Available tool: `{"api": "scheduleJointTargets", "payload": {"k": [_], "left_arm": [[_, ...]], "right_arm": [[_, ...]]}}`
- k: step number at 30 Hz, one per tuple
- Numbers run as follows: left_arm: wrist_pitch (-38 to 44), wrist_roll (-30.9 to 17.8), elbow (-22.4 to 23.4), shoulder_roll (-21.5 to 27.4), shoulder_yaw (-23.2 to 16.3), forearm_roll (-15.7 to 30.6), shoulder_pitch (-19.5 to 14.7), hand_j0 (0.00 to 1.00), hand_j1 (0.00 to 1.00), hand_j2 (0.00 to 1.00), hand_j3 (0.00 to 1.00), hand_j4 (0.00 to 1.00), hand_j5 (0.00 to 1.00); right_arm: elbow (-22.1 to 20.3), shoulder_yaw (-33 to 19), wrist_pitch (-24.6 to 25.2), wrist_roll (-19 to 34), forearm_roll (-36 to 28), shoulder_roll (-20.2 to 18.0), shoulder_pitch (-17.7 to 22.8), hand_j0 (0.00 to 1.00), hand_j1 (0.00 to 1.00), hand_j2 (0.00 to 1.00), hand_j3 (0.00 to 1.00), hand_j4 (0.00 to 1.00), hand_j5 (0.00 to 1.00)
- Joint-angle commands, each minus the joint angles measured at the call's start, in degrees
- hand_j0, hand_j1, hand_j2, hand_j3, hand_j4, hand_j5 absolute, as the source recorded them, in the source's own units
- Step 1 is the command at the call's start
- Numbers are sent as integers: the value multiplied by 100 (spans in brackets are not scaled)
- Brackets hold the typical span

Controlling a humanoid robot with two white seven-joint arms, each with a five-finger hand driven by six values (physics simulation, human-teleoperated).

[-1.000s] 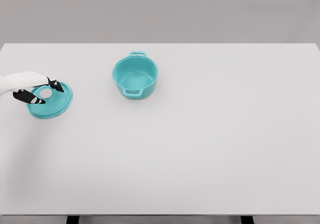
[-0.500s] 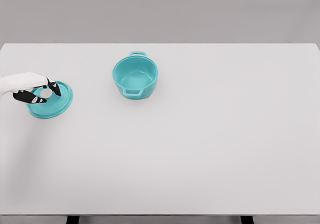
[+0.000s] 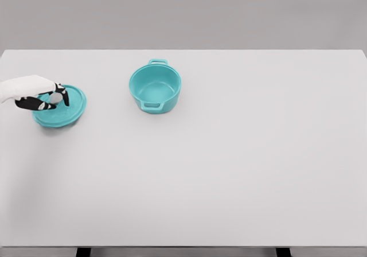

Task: Cover the pot with left arm

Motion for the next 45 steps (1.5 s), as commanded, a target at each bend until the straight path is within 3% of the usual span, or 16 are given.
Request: {"api": "scheduleJointTargets", "payload": {"k": [1,9,19,45], "left_arm": [[14,2,-69,7,17,46,0,49,49,49,49,49,49],[14,2,-421,16,175,46,9,49,49,49,49,49,49],[14,2,-438,-72,166,-34,-351,49,49,49,49,49,49],[14,2,-500,-1074,113,-165,-782,48,48,48,48,48,48]], "right_arm": [[2,0,0,1,0,0,0,100,100,100,100,100,100],[2,0,0,1,0,0,0,100,100,100,100,100,100],[2,0,0,1,0,0,0,100,100,100,100,100,100],[2,0,0,1,0,0,0,100,100,100,100,100,100]]}}
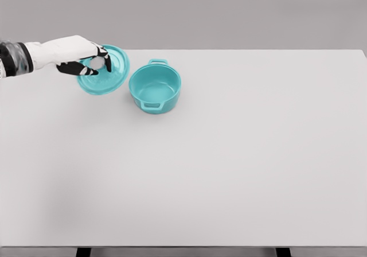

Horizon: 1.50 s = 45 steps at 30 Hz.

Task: Cover the pot with left arm

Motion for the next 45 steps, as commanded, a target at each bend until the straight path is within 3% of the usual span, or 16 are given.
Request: {"api": "scheduleJointTargets", "payload": {"k": [1,31,45], "left_arm": [[16,2,-3,-144,6,-1,0,48,48,48,48,48,48],[16,2,59,-1383,-12,-493,-185,48,48,48,48,48,48],[16,2,322,-1401,-21,-581,-114,50,50,50,50,50,50]], "right_arm": [[2,0,0,1,0,0,0,100,100,100,100,100,100],[2,0,0,1,0,0,0,100,100,100,100,100,100],[-6,0,0,1,0,0,0,100,100,100,100,100,100]]}}
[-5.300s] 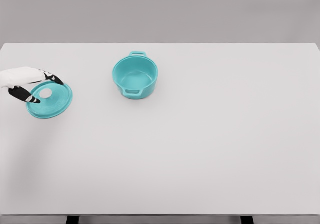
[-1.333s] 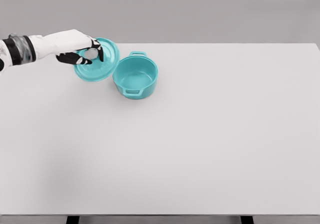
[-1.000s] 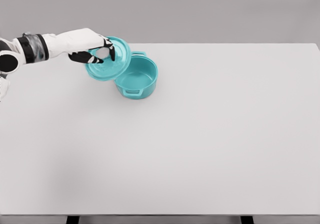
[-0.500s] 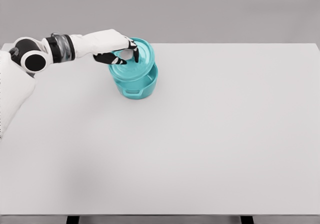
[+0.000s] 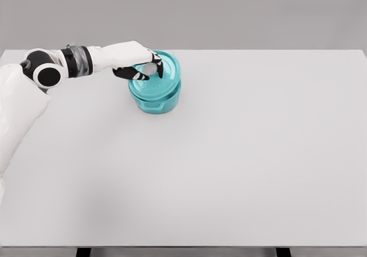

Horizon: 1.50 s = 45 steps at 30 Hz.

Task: Cover the pot with left arm

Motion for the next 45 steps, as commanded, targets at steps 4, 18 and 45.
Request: {"api": "scheduleJointTargets", "payload": {"k": [4,18,45], "left_arm": [[17,3,118,-48,-1,26,0,50,50,50,50,50,50],[17,3,294,-118,8,-79,-9,52,52,52,52,52,52],[17,3,478,-285,17,-132,-70,64,64,64,64,64,64]], "right_arm": [[4,0,0,1,0,0,0,100,100,100,100,100,100],[4,0,0,1,0,0,0,100,100,100,100,100,100],[-4,0,0,1,0,0,0,100,100,100,100,100,100]]}}
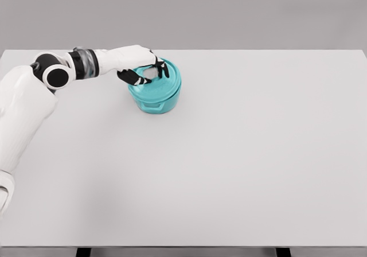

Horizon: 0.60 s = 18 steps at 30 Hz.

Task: Cover the pot with left arm

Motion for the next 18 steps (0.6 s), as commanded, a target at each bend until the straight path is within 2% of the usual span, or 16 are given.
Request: {"api": "scheduleJointTargets", "payload": {"k": [1,17,18], "left_arm": [[0,-28,13,-10,0,-8,0,64,64,64,64,64,64],[0,-28,145,-89,0,-17,-26,69,69,69,69,69,69],[0,-28,171,-89,0,-17,-26,72,72,72,72,72,72]], "right_arm": [[3,1,0,1,0,0,0,100,100,100,100,100,100],[3,1,0,1,0,0,0,100,100,100,100,100,100],[3,1,0,1,0,0,0,100,100,100,100,100,100]]}}
